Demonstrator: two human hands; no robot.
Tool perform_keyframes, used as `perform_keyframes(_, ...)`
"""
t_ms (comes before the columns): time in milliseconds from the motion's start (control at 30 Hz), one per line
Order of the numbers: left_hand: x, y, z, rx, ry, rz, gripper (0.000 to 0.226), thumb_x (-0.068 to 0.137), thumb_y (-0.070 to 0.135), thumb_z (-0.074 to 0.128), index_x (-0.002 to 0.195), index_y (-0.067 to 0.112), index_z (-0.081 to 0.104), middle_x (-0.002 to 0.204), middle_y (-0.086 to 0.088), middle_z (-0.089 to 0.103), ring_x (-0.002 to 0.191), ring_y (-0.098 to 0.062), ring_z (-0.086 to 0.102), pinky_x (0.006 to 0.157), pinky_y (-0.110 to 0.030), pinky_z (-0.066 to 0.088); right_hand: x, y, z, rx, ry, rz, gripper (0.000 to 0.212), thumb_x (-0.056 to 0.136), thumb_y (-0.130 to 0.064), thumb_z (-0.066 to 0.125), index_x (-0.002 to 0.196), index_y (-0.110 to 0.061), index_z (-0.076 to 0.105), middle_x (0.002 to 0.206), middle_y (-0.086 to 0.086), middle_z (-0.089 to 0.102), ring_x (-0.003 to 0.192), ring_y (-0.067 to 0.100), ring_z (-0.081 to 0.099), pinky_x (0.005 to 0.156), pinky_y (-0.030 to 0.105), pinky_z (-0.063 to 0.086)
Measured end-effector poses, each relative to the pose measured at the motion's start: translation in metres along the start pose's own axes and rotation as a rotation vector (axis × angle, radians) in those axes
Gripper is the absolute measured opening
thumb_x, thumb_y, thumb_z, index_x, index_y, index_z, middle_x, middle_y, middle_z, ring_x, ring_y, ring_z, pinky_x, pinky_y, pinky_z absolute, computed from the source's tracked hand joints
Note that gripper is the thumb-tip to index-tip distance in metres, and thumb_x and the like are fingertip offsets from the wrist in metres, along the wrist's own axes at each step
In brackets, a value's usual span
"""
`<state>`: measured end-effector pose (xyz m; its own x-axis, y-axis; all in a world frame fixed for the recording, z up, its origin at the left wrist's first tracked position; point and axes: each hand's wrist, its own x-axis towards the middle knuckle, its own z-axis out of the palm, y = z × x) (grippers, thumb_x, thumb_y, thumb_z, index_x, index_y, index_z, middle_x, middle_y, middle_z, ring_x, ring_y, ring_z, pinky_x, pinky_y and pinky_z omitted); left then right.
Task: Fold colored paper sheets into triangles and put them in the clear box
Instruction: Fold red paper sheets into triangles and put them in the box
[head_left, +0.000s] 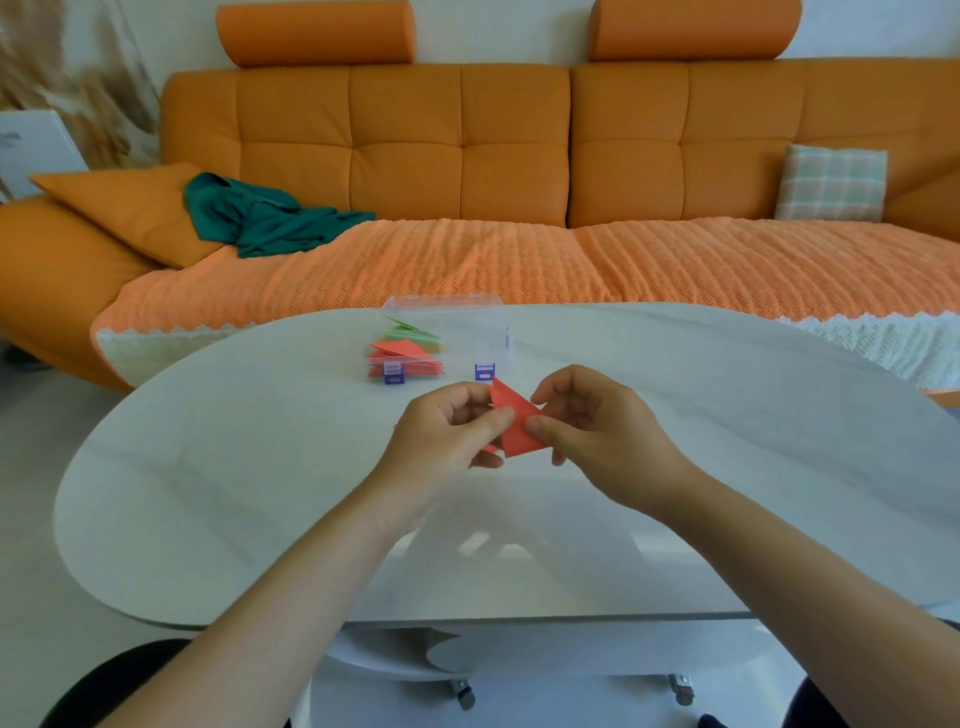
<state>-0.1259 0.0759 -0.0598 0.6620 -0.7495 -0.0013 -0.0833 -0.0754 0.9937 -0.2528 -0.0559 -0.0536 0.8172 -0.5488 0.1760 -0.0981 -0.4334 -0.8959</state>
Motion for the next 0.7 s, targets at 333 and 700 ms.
perform_keyframes(333, -0.001, -0.002, 0.003, 0.021, -0.01, -0.019, 0.012, 0.096, 0.018, 0.065, 0.103, 0.009, 0.071, 0.086, -0.007, 0.076, 0.075, -0.02, 0.074, 0.067, -0.032, 0.061, 0.004, -0.001, -0.005, 0.008, 0.002, 0.161, 0.013, 0.091, -0.03, 0.072, 0.084, -0.02, 0.077, 0.061, -0.012, 0.067, 0.058, 0.003, 0.058, 0.06, 0.015, 0.046)
perform_keyframes(700, 0.0, 0.005, -0.013, 0.08, -0.098, 0.095, 0.016, 0.087, 0.001, 0.072, 0.098, 0.012, 0.075, 0.08, -0.014, 0.074, 0.07, -0.021, 0.073, 0.064, -0.029, 0.061, 0.008, 0.0, -0.022, -0.053, -0.136, 0.177, 0.015, 0.091, -0.031, 0.071, 0.082, -0.021, 0.079, 0.079, 0.012, 0.072, 0.062, 0.008, 0.056, 0.067, 0.025, 0.049)
